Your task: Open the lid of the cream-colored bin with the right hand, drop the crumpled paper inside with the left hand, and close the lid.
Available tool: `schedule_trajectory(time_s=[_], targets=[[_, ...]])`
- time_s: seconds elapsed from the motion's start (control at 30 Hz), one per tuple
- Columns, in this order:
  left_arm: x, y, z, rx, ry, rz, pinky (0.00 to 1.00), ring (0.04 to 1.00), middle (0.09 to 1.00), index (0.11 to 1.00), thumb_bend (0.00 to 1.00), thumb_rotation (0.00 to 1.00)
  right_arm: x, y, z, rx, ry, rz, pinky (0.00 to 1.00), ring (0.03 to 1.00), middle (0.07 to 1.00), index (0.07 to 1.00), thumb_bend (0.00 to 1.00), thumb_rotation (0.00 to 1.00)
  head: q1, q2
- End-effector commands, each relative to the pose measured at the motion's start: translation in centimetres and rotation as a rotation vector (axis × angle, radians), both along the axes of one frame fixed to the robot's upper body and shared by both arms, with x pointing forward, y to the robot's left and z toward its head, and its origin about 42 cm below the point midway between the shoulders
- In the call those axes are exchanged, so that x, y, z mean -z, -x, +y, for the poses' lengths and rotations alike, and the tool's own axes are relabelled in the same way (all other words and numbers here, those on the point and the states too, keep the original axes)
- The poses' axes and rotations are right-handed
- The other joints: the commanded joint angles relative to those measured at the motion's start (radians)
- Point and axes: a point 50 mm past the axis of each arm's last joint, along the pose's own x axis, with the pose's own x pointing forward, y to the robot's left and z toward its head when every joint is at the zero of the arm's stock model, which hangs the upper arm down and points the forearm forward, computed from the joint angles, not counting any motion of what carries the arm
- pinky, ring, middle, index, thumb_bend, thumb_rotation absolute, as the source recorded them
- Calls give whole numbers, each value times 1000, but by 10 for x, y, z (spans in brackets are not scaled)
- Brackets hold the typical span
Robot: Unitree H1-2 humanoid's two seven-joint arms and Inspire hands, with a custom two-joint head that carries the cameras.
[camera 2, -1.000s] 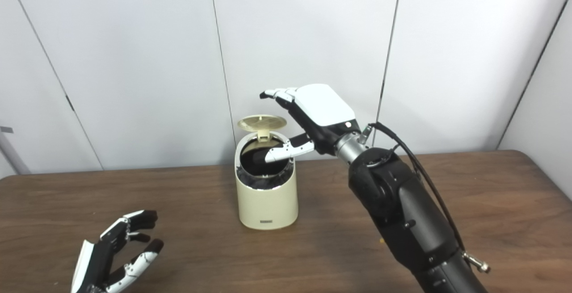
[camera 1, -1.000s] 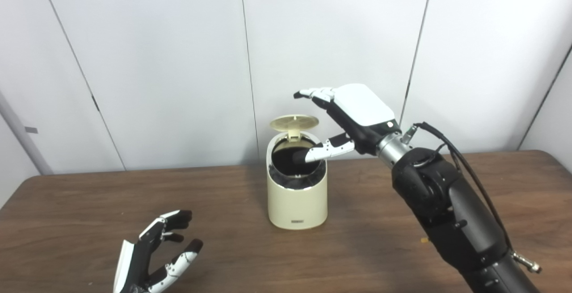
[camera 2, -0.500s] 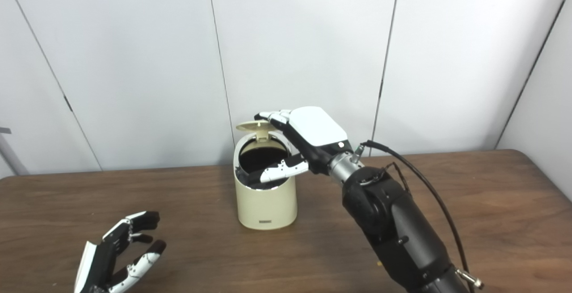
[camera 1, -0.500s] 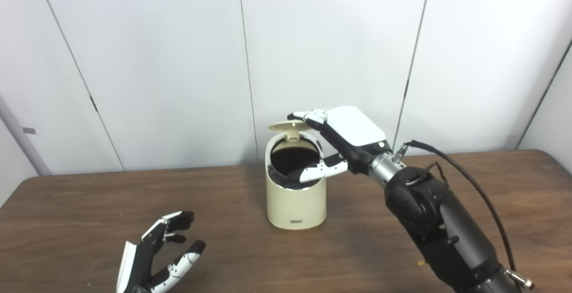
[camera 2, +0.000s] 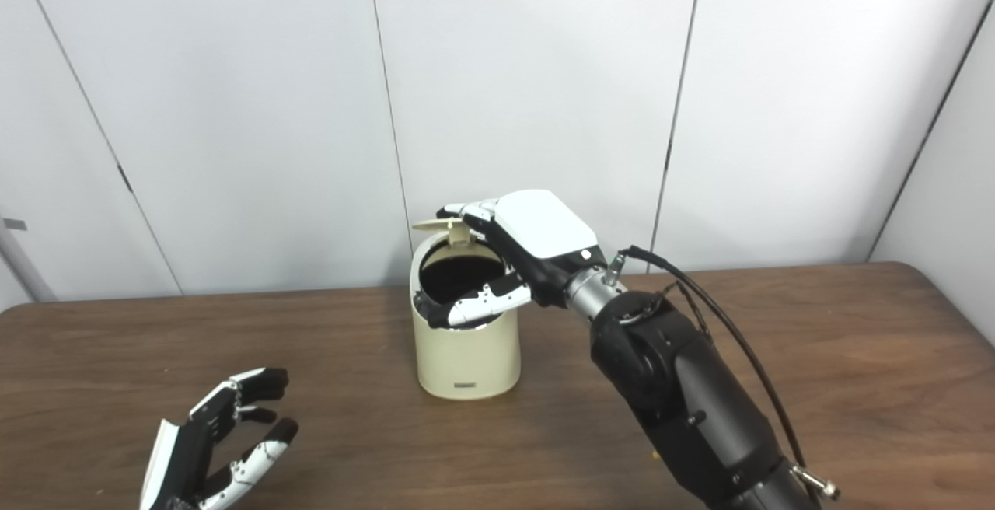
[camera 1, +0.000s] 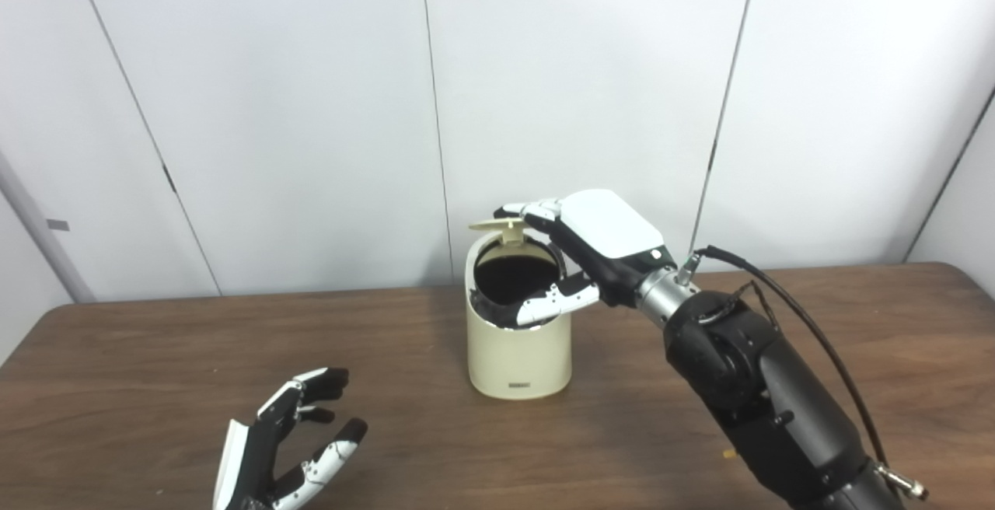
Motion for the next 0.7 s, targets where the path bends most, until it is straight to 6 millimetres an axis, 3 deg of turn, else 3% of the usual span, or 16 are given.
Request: schedule_trajectory(time_s=[0.0, 0.67], targets=[[5, 5, -8, 5, 17, 1, 615, 712, 724, 713, 749, 523, -24, -3, 9, -38, -2, -71, 823, 850, 839, 832, 977, 864, -2, 3], [3, 3, -2, 9, 2, 0, 606, 708, 721, 712, 719, 513, -20, 7, 4, -29, -6, -67, 851, 859, 851, 843, 962, 862, -28, 13]])
